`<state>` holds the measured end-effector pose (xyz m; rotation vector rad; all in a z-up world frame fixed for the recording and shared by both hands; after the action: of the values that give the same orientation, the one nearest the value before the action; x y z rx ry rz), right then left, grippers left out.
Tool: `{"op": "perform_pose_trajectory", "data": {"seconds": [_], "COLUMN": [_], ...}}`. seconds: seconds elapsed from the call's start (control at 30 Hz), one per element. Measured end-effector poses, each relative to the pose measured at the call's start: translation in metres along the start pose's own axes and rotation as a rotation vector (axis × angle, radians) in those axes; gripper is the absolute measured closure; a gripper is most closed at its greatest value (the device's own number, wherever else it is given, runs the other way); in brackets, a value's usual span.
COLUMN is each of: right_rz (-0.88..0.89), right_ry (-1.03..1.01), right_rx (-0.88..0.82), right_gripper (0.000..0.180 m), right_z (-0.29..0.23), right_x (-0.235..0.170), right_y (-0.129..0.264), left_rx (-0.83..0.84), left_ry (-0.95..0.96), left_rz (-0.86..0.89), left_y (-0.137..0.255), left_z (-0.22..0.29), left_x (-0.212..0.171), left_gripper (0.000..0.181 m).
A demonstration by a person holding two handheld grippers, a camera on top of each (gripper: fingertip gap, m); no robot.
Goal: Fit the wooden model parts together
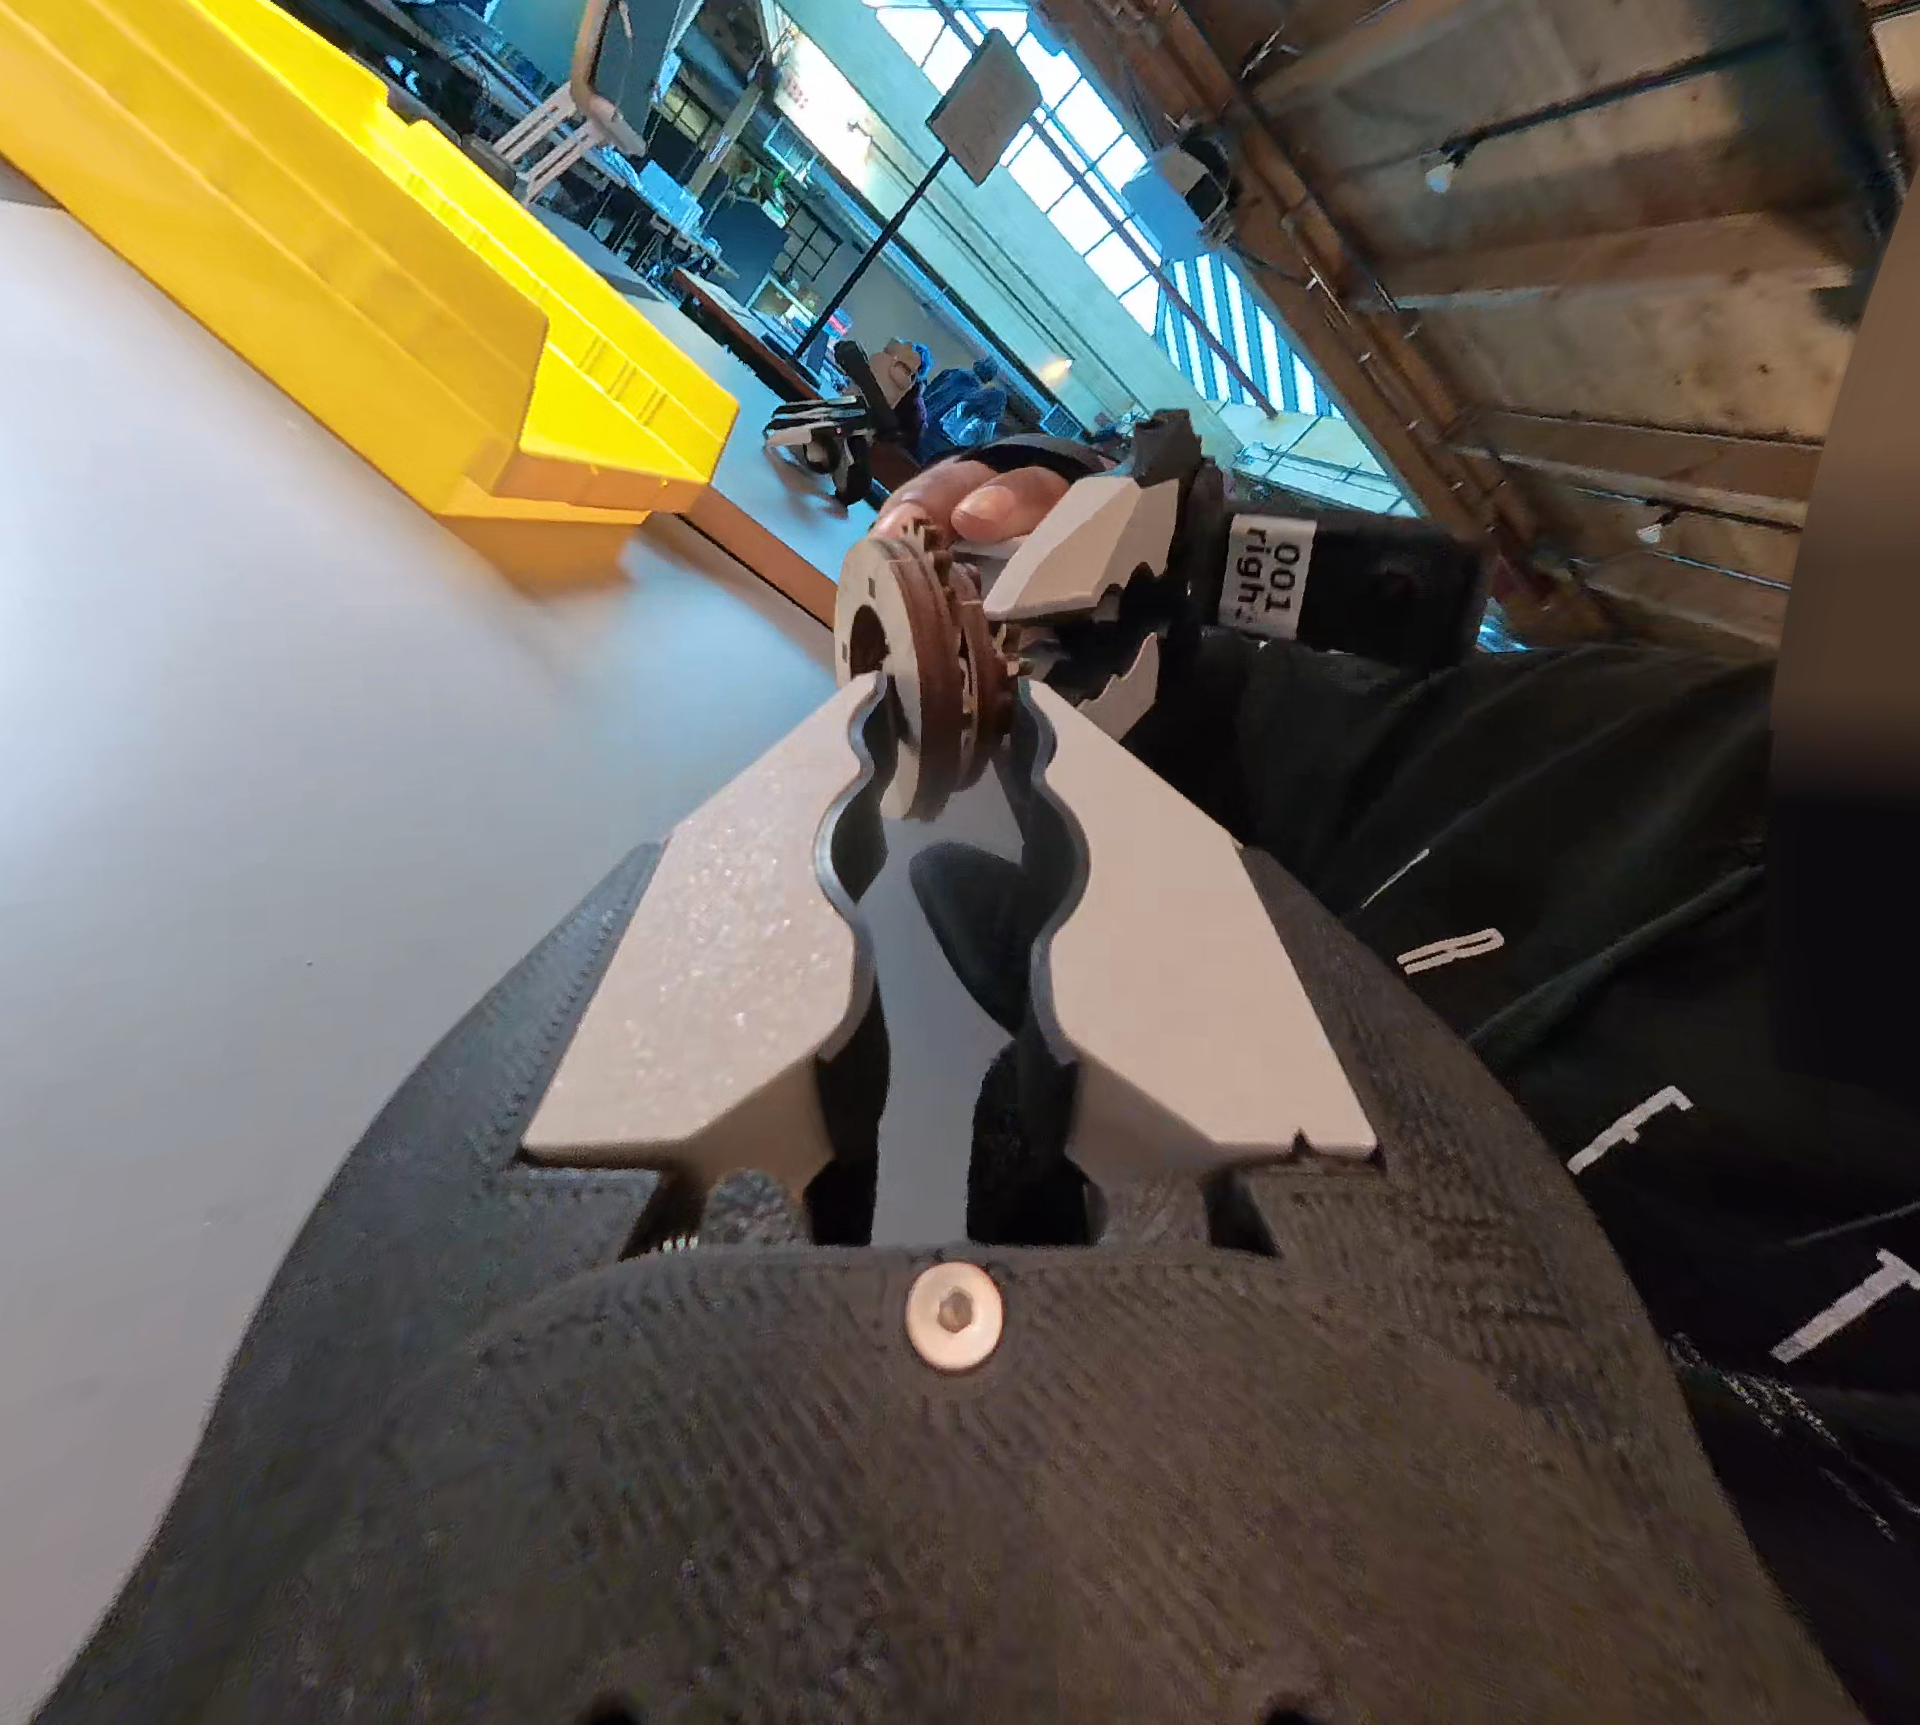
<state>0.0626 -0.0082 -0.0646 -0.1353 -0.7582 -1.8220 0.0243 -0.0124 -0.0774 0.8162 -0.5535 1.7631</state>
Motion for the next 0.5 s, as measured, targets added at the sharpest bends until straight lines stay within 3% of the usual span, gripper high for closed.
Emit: {"op": "perform_pose_trajectory", "data": {"seconds": [0.1,0.3,0.4,0.5], "right_rz": [-0.003,-0.086,-0.113,-0.124], "right_ry": [-0.253,0.025,-0.202,-0.242], "right_rx": [0.1,0.038,0.172,0.212], "right_gripper": [0.163,0.163,0.163,0.163], "right_z": [-0.0008,-0.002,-0.0012,0.0006], "right_x": [0.0008,-0.0014,-0.0028,-0.0012], "right_y": [-0.003,-0.0031,-0.0064,-0.0059], "left_rx": [-0.023,-0.075,-0.105,-0.188], "left_ry": [0.015,0.081,0.133,0.221], "left_rz": [0.009,0.003,0.006,0.02], "left_y": [0.0025,-0.0009,0.0007,0.0002], "left_z": [-0.0018,-0.0054,-0.0086,-0.0089], "left_x": [0.0007,-0.0037,-0.0042,-0.0044], "left_gripper": [0.16,0.16,0.16,0.16]}}
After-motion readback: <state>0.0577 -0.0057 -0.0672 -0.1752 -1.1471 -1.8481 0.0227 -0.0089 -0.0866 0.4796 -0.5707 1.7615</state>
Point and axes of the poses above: each gripper's, where its closed fingertips meet, y back along the fingers, x out of its top, z = x × y across the jaws, the point moved 2 cm from there along y, back along the fingers, and after that the axes turned 15 degrees about -z, right-handed, at the moved point
